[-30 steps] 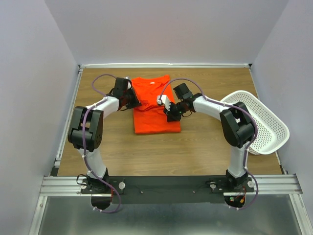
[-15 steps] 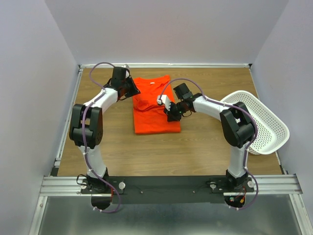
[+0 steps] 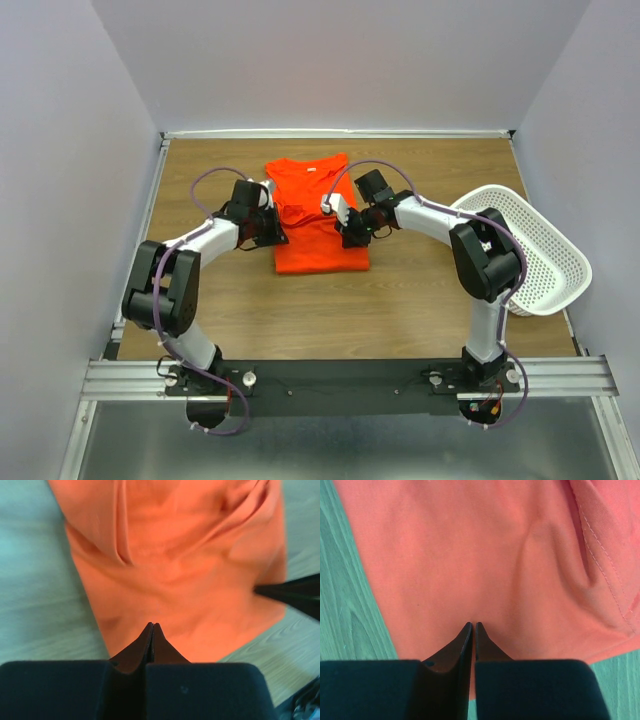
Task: Fold and stack the t-shirts
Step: Fold the tshirt
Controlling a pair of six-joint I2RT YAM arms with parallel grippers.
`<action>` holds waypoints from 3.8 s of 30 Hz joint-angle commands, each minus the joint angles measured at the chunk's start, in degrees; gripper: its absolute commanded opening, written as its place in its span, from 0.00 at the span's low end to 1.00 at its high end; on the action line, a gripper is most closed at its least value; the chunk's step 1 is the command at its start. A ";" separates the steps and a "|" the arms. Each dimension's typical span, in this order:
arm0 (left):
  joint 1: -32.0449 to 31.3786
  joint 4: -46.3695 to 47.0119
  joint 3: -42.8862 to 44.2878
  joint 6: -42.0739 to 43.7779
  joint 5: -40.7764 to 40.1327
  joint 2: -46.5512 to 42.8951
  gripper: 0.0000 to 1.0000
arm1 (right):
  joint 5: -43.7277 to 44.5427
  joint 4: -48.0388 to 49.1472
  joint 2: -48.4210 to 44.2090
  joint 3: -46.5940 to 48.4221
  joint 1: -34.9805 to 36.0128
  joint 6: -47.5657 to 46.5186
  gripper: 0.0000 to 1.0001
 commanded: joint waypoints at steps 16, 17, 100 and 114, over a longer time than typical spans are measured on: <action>-2.46 2.28 14.26 -2.09 -3.75 16.47 0.00 | 1.21 0.08 -0.25 -0.44 0.36 -0.35 0.12; -2.29 2.37 14.79 -2.26 -3.93 16.82 0.00 | 1.30 0.08 -0.25 -0.53 0.36 -0.44 0.12; 0.44 20.92 -27.57 -21.25 -0.15 -10.60 0.21 | 2.18 5.62 -16.32 -23.11 1.24 -32.34 0.68; 0.44 21.27 -26.78 -19.84 2.66 -10.68 0.09 | 1.12 5.36 -14.75 -23.91 1.32 -33.66 0.49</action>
